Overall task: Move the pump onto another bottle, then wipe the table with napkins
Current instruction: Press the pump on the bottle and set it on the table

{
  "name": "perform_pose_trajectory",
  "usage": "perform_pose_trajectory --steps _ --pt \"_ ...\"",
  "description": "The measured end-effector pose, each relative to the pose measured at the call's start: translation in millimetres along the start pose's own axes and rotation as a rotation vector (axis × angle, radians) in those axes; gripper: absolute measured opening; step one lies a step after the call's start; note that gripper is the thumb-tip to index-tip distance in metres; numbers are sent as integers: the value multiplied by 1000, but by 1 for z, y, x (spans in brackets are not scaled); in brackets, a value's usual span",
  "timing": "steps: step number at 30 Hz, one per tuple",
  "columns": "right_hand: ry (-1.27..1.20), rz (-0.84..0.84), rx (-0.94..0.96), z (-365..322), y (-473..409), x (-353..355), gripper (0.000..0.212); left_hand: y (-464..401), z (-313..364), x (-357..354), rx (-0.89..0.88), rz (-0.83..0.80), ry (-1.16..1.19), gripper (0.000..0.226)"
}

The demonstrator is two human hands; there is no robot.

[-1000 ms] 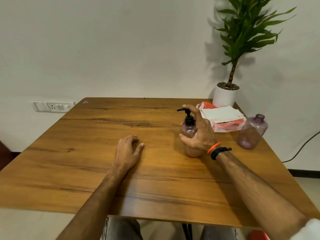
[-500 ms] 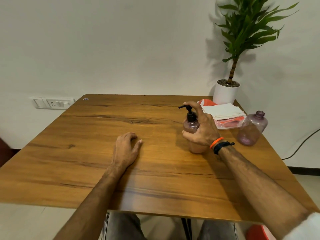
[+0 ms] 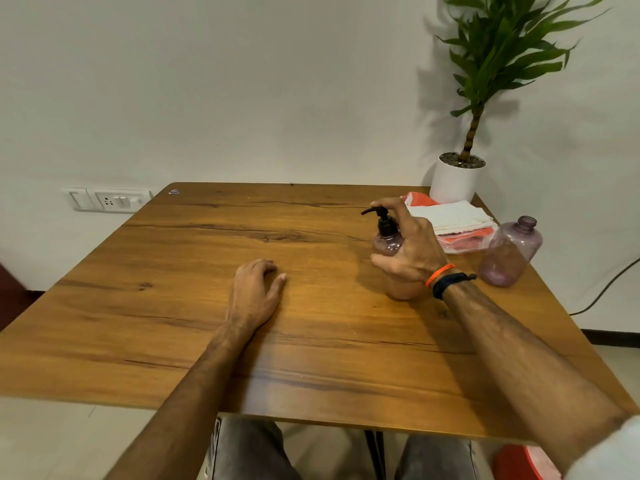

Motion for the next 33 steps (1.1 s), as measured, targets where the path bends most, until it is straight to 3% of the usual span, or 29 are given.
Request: perform_pose_trajectory --steps 5,11,20,33 --pt "1 -25 -7 2 1 2 84 0 0 0 -3 -7 6 35" --pt "1 -9 5 -2 -1 3 72 0 0 1 -4 1 0 35" --pt "-27 -5 37 0 5 7 85 -2 -3 -1 -13 -1 -13 35" --pt "-104 -110 134 -11 17 5 83 -1 -5 -2 9 11 -32 31"
Point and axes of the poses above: each hand's wrist, its own y-axis away from the middle knuckle, its own x-axis out of the back of the hand, z = x × y, the point moved 4 cm from there along -y, towards the middle knuckle, and after that the axes turned 5 degrees about y, right-handed, at the moved point
